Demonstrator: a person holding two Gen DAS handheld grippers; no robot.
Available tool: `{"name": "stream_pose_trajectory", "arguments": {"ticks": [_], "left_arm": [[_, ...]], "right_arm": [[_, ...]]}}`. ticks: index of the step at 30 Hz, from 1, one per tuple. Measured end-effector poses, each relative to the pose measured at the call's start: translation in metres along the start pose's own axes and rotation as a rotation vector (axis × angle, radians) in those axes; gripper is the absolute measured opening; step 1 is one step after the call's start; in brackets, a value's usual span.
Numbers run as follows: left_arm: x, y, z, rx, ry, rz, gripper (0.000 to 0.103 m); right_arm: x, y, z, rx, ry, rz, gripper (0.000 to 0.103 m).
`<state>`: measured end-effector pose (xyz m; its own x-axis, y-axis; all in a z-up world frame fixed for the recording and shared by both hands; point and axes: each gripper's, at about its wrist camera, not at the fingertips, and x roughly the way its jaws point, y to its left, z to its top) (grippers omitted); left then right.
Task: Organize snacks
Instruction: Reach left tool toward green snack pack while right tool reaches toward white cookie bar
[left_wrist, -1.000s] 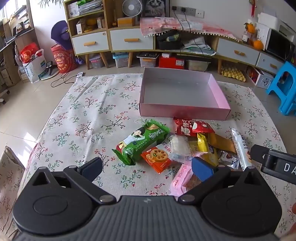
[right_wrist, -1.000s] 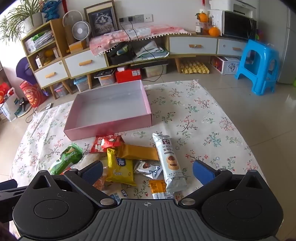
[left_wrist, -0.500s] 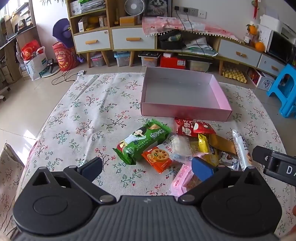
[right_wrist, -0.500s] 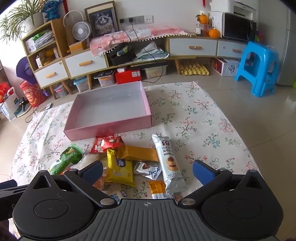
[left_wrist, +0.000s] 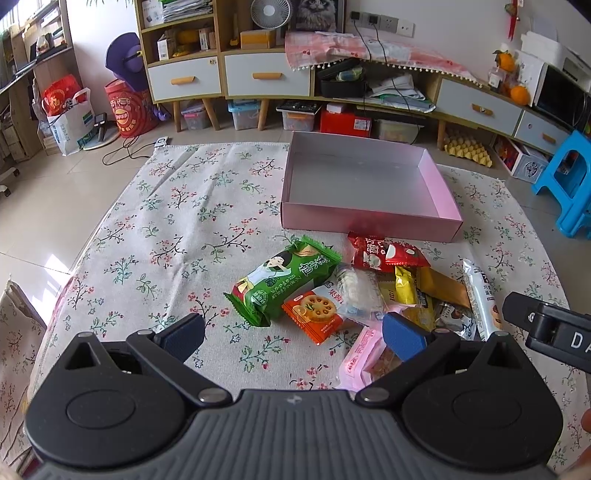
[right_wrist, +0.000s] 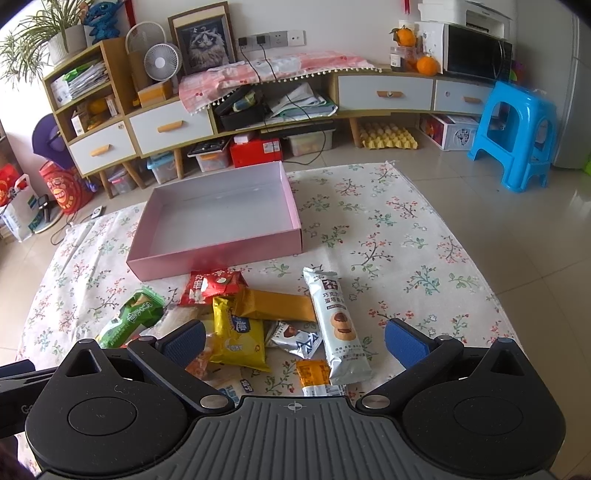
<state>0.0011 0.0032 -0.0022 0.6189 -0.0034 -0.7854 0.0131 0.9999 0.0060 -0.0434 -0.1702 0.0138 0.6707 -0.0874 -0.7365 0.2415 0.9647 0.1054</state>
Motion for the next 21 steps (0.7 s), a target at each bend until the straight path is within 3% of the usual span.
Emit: {"name": "stream_pose_trajectory", "arguments": {"ticks": [6, 11, 16, 21], "left_arm": [[0.002, 0.003, 0.0, -0.02, 0.027, -0.01, 0.103], [0.003, 0.012, 0.003, -0.056, 0.1, -0.099, 0.102], [-0.011, 0.016, 0.012, 0.055, 0.044, -0.034, 0.103], [-0.007, 0.031, 0.02, 0.032, 0.007, -0.062, 0.103]], "right_arm": [[-0.002, 0.002, 0.0, -0.005, -0.005, 0.008, 0.103], [-0.003, -0.008, 0.002, 0.01, -0.015, 0.012, 0.103], [-0.007, -0.021, 0.003, 0.026, -0.03, -0.007, 0.103], [-0.007, -0.026, 0.003, 0.023, -0.034, -0.038, 0.103]]}}
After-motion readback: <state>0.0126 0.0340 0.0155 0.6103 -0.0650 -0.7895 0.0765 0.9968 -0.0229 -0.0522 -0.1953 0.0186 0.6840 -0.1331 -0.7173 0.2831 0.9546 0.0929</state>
